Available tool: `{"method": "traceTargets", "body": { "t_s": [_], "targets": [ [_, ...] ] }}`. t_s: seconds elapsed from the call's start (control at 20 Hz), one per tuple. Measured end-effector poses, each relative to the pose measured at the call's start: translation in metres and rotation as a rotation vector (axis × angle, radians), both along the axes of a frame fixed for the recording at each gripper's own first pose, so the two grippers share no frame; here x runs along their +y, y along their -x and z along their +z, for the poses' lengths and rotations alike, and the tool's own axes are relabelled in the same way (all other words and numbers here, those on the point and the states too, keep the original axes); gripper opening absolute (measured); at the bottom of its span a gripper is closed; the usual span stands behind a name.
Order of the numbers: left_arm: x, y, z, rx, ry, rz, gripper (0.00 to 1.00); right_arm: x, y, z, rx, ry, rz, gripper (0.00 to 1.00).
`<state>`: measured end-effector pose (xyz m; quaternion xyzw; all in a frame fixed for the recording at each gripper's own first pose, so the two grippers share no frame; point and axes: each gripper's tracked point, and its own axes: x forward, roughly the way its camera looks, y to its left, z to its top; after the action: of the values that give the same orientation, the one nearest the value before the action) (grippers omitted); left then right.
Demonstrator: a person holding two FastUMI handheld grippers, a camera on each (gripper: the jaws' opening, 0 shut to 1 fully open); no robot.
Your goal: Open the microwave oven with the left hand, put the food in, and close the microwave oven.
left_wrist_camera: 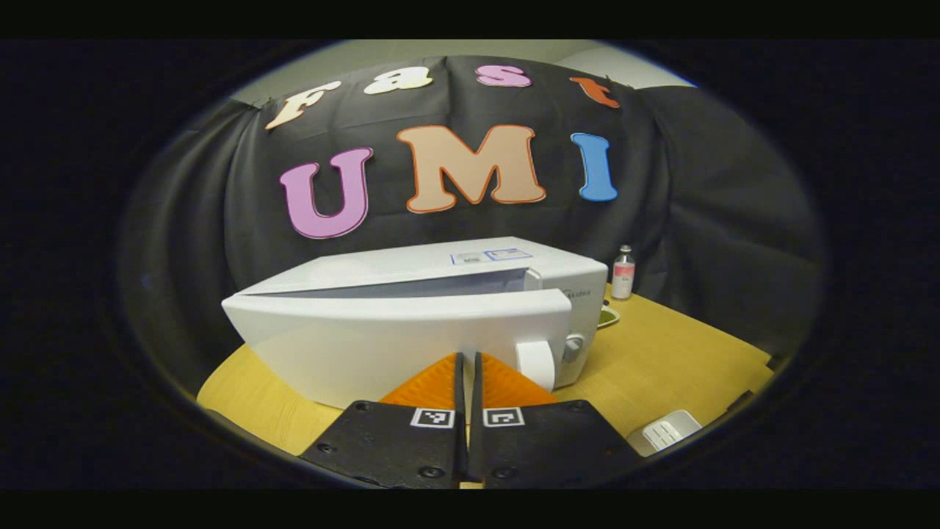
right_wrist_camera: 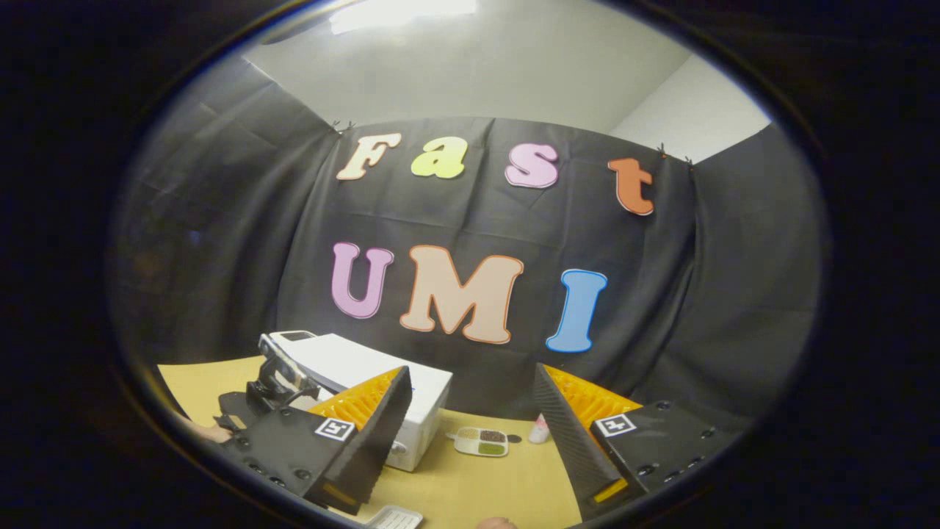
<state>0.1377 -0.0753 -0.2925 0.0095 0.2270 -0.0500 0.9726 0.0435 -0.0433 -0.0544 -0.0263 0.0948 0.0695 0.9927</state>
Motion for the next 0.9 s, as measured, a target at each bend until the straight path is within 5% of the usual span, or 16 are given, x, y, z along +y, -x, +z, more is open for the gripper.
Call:
{"method": "traceTargets", "body": {
  "t_s": [0.9],
  "targets": [
    [-0.012, -0.047, 0.003, -0.041, 0.023, -0.028, 0.00, -0.015, -0.004, -0.004, 0.011, -0.003, -0.041, 0.96]
  ]
}}
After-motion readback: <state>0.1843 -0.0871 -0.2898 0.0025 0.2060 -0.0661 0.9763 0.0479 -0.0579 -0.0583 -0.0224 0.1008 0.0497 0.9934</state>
